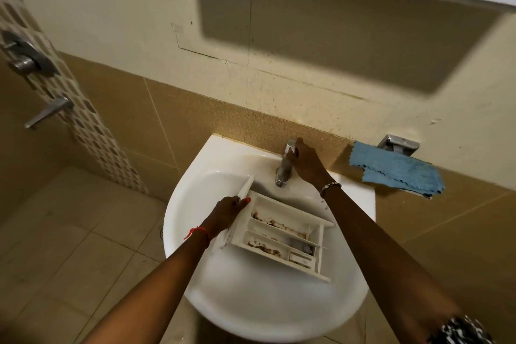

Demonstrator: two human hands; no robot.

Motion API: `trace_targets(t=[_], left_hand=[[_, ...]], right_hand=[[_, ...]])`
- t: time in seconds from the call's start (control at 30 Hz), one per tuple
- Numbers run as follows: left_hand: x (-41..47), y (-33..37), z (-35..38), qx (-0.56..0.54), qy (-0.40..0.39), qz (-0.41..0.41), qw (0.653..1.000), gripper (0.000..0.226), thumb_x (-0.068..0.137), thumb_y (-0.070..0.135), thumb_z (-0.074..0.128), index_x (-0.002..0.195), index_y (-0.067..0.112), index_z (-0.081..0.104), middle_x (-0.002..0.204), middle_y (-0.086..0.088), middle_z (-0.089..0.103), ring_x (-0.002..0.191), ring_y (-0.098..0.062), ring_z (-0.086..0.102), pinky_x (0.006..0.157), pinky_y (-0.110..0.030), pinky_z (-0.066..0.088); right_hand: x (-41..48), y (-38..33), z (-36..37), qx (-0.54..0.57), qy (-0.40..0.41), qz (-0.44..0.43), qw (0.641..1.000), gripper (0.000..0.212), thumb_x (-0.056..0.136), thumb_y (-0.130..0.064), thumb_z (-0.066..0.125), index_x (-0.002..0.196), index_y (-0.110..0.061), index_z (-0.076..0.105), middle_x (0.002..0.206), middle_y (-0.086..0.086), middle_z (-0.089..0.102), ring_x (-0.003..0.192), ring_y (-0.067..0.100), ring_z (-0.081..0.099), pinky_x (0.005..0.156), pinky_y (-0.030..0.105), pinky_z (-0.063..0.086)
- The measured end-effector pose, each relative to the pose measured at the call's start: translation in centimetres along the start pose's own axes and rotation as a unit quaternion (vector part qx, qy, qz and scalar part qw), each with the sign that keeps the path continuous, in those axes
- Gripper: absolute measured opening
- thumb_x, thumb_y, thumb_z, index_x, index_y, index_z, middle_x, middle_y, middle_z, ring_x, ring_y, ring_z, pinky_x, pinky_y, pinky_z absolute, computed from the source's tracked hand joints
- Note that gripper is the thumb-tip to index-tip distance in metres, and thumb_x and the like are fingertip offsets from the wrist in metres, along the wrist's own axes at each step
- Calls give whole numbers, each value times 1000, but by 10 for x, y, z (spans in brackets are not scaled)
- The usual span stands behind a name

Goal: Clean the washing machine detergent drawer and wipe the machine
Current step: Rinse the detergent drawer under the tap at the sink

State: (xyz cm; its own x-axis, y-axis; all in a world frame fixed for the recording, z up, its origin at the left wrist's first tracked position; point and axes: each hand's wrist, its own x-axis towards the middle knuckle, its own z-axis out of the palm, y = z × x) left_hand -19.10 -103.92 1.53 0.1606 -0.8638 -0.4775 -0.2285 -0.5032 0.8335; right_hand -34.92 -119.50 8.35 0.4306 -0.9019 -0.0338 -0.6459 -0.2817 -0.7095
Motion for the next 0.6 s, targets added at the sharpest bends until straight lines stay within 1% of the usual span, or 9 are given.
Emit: trace_targets(t=[0.07,0.13,0.17,0.27,0.4,0.47,0.5,0.53,0.6], left_hand=[[-1,0,0,-4,-1,1,1000,43,95,36,45,114,-1,59,114,-16,64,101,-31,63,96,-41,48],[-1,0,1,-4,-2,3,1000,42,95,35,45,114,0,59,114,-17,64,101,-31,63,96,-41,48],[-2,0,1,-4,-1,4,1000,42,96,35,44,114,0,59,113,-17,64,100,-31,63,96,-41,49],[-3,-1,2,-3,4,9,1000,42,96,34,44,114,-1,57,114,-17,64,100,-32,63,96,-42,49],[-2,-1,5,1,13,17,1000,43,96,34,42,114,-3,56,113,-17,64,100,-31,63,94,-39,50],[-2,0,7,5,22,21,1000,43,97,32,42,114,-4,56,112,-18,64,99,-31,63,91,-36,50],[-2,0,8,7,26,24,999,42,97,32,42,114,-4,56,112,-19,64,99,-31,63,91,-37,50],[-2,-1,9,8,30,25,999,42,97,32,42,114,-4,56,112,-19,64,100,-32,63,91,-38,50],[0,-2,10,10,37,27,999,41,97,31,42,113,-4,56,111,-20,64,100,-33,63,91,-39,50]], right_hand=[[0,1,-3,-2,-15,-12,1000,35,97,-8,41,130,3,41,88,7,54,71,8,49,50,0,35],[1,3,-5,-11,-27,-20,999,36,98,-10,41,130,4,38,76,-8,41,68,8,43,51,-1,34],[3,6,-6,-20,-30,-23,999,37,98,-11,42,131,5,37,78,-7,43,74,12,44,52,-2,34],[6,10,-7,-41,-34,-43,998,38,97,-13,43,130,5,37,100,17,56,88,15,44,53,-2,34],[6,11,-10,-32,-45,-53,997,33,97,-14,44,125,3,42,91,16,50,84,18,45,55,4,34],[4,13,-11,59,-61,-43,995,25,96,-13,46,117,0,49,92,13,54,83,15,48,64,8,35],[1,16,-10,160,-54,-19,985,20,96,-13,48,111,-3,54,91,9,56,82,12,49,70,12,39],[-4,18,-7,280,-17,23,959,15,95,-14,49,103,-6,59,88,5,58,81,11,52,75,16,43],[-12,26,4,486,107,141,856,16,95,-13,49,85,-6,60,73,3,66,70,11,63,72,26,53]])
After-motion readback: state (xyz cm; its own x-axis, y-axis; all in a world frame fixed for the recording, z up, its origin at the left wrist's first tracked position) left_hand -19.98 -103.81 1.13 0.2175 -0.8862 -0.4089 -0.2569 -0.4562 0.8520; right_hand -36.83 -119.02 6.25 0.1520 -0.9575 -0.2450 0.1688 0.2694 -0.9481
